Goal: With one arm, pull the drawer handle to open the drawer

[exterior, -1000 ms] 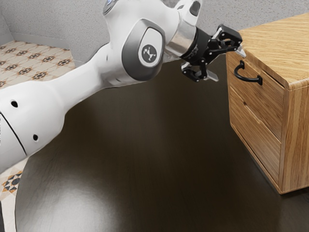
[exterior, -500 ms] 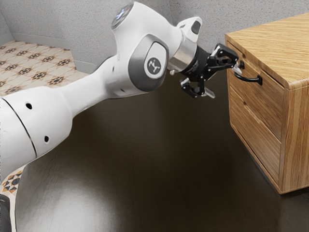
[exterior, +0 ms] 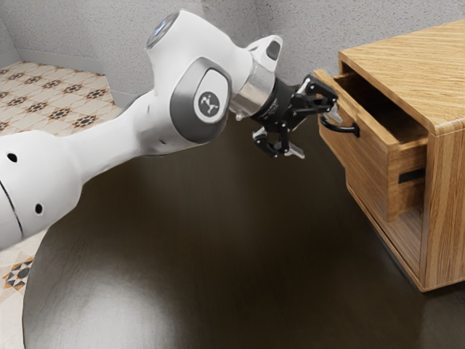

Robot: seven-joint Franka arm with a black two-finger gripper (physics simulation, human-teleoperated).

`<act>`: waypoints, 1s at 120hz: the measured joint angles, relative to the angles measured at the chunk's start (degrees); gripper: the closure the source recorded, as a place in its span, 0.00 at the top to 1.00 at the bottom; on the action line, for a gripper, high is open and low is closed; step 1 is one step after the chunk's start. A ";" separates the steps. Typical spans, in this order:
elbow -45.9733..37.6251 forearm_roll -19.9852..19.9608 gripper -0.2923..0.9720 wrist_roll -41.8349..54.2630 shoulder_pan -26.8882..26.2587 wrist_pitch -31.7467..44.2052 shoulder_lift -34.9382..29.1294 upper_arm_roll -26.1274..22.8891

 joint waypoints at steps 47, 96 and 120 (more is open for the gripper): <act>-20.73 11.42 0.76 -1.58 -3.37 -0.63 -26.81 -0.36; -12.37 28.76 0.77 -5.53 -4.67 -9.49 -27.93 -1.65; -12.12 45.73 0.77 -5.93 -4.88 -16.41 -29.39 -14.28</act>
